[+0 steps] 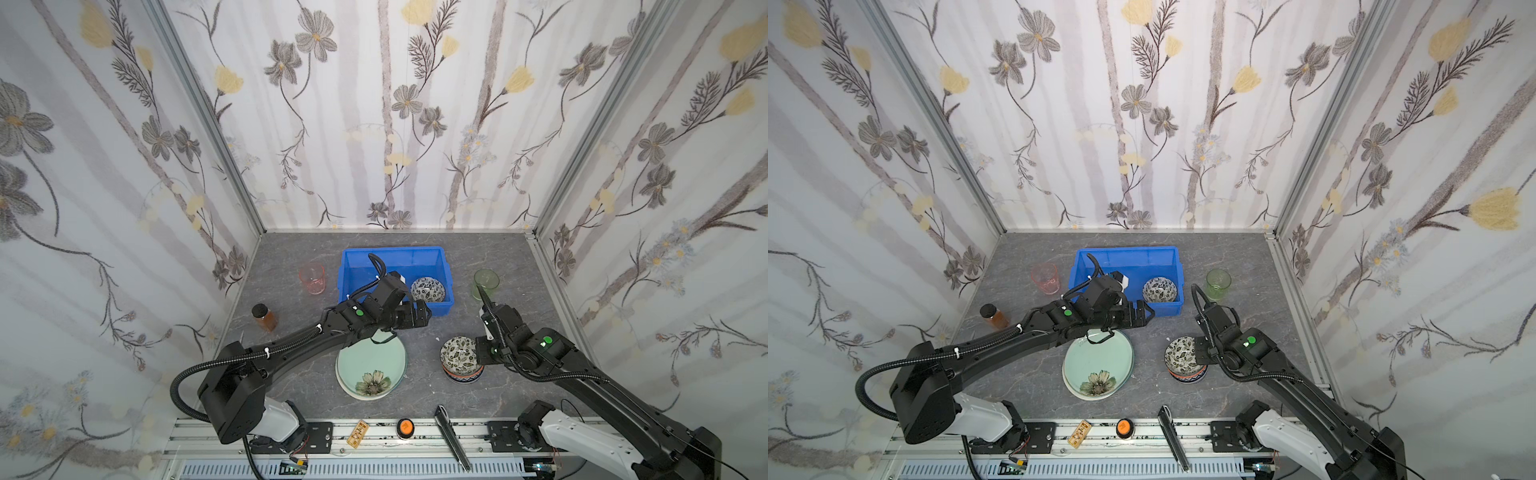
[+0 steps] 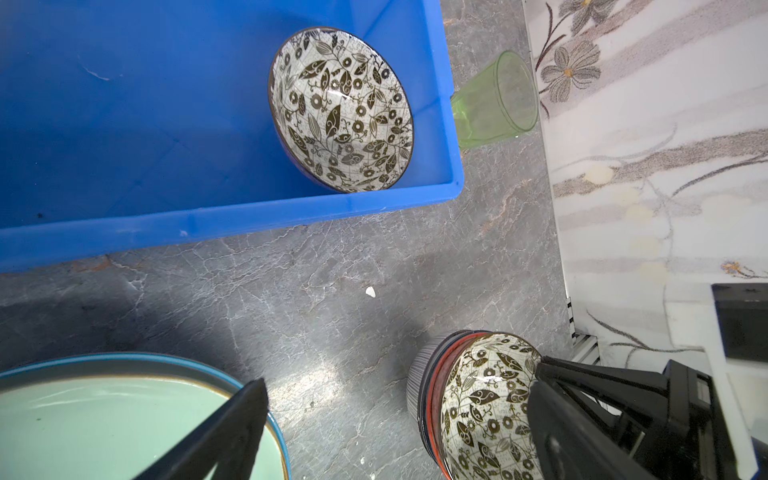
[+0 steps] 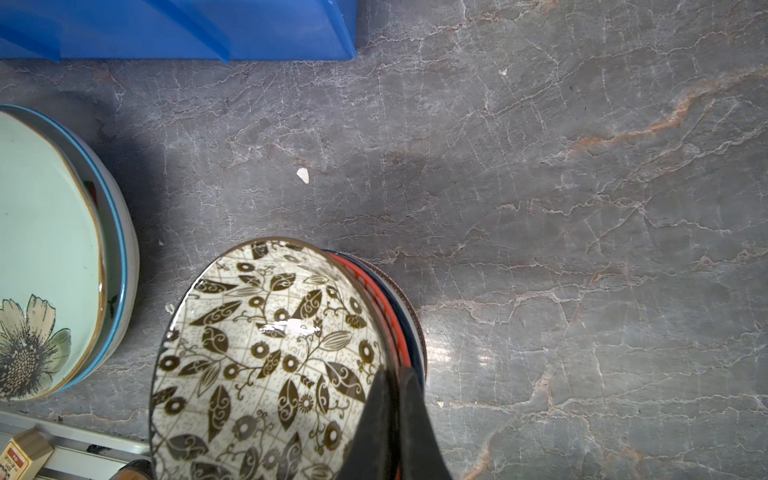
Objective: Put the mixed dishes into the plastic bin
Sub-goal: 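Lower the right gripper onto the next leaf-pattern bowl's rim while the left gripper reaches over, then tilt the leaf-pattern bowl up with the right gripper while the left gripper grasps its rim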
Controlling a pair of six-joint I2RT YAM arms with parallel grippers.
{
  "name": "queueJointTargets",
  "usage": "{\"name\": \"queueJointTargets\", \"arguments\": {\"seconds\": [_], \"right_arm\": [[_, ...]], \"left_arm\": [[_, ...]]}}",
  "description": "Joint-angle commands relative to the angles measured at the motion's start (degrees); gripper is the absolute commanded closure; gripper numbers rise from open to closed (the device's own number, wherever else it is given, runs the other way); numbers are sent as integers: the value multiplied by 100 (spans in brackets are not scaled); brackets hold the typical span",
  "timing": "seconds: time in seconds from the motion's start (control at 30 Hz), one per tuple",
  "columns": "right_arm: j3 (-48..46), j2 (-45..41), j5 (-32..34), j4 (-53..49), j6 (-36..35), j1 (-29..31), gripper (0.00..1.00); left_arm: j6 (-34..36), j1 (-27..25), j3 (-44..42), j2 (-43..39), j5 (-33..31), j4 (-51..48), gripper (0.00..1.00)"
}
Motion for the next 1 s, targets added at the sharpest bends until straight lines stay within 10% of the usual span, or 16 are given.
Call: {"name": "queueJointTargets", "arguments": {"seconds": [0.0,0.97], "right_arm": [[-15,-4,87,189,47,1,95],[252,-245,-140,43,48,-59,100]], "left_arm": [[-29,-12,-30,45,14,149,0],[-12,-831,44,571,453,158,6]]}}
